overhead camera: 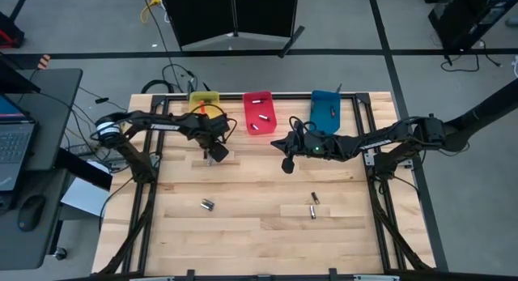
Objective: Sort batteries
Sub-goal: Put the brown battery into the yellow bin, then put the left orange battery into the blue bin
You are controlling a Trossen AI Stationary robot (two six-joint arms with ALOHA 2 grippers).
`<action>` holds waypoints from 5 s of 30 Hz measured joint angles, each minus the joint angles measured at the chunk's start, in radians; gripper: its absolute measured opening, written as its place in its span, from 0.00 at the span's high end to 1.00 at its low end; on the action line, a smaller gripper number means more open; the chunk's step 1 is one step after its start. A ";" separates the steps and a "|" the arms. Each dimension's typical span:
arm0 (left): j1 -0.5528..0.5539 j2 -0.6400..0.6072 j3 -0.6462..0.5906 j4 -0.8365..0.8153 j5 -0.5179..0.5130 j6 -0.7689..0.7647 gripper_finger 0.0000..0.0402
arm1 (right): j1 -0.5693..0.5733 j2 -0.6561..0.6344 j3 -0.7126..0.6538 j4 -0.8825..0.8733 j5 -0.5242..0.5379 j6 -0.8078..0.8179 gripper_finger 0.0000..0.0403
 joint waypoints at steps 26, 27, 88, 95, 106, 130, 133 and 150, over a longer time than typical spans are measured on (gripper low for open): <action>-0.038 0.032 0.053 0.059 -0.004 0.116 0.89 | 0.000 0.001 0.000 -0.001 -0.001 0.000 0.97; -0.045 0.031 0.063 0.057 -0.004 0.116 0.89 | 0.000 0.000 0.000 -0.001 -0.001 0.000 0.97; 0.460 0.198 0.336 -0.059 -0.040 0.301 0.74 | 0.039 0.001 0.000 -0.025 -0.001 -0.001 0.97; 0.457 0.193 0.336 -0.060 -0.040 0.316 0.69 | 0.039 0.001 0.000 -0.034 -0.001 -0.001 0.97; 0.437 0.112 0.336 -0.070 -0.065 0.328 0.57 | 0.039 0.001 0.000 -0.047 -0.001 0.000 0.97; 0.014 -0.313 0.082 0.003 -0.209 0.058 0.85 | 0.074 0.001 0.000 -0.071 -0.001 0.009 0.97; -0.042 -0.349 0.055 -0.102 -0.197 -0.119 0.90 | 0.084 0.001 0.000 -0.072 -0.001 0.009 0.97; -0.206 -0.348 -0.088 -0.423 -0.166 -0.541 0.83 | 0.100 0.001 0.000 -0.077 -0.001 -0.019 0.97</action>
